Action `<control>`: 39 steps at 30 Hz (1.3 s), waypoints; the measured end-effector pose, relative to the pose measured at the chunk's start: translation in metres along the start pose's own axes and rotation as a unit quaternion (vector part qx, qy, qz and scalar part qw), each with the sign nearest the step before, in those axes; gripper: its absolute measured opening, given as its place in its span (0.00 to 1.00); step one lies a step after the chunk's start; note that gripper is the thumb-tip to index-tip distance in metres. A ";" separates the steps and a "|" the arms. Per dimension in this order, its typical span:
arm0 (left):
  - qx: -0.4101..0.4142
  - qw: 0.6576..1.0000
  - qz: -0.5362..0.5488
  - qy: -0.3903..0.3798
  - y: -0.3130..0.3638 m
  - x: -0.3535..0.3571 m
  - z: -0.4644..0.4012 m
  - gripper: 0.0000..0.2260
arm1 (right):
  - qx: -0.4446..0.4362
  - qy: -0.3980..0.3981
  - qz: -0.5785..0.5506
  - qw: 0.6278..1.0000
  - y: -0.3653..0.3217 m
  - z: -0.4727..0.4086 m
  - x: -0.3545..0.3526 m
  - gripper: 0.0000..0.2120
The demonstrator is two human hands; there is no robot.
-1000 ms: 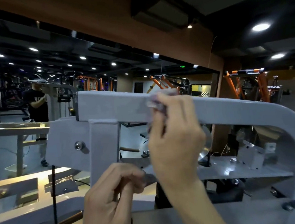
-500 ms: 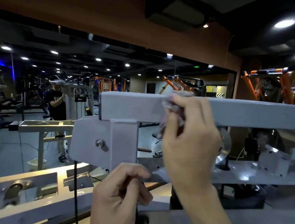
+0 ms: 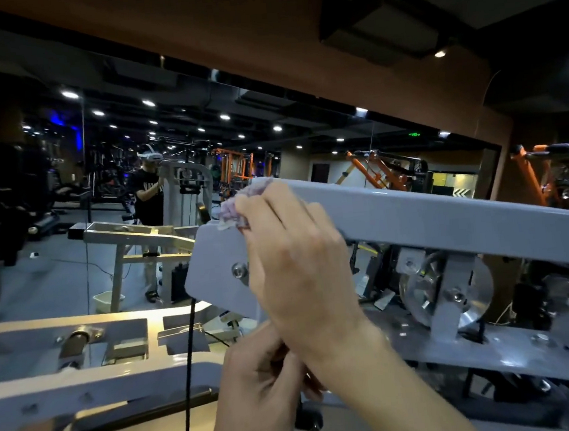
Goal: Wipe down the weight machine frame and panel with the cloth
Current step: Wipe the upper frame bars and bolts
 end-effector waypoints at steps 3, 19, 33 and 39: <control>-0.006 0.999 0.042 -0.015 -0.001 0.001 0.000 0.22 | -0.008 -0.003 -0.034 0.999 0.013 -0.017 -0.006 0.13; -0.020 0.999 0.044 -0.011 -0.003 -0.003 0.004 0.14 | -0.055 -0.060 0.070 0.994 -0.004 -0.045 0.000 0.11; -0.046 0.999 0.018 -0.002 -0.011 -0.005 0.009 0.17 | -0.156 -0.089 0.122 0.976 -0.023 -0.024 0.007 0.10; -0.058 0.997 0.034 0.026 -0.011 -0.002 0.011 0.15 | -0.124 -0.065 0.129 0.982 -0.006 -0.058 -0.002 0.15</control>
Point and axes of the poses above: each hand's wrist, its own z-axis away from the middle knuckle, its own x-axis out of the palm, y = z × x, the point moved 8 cm from there along -z, towards the middle knuckle, and after that the axes turned 4 degrees about z, right-handed, at the moved point
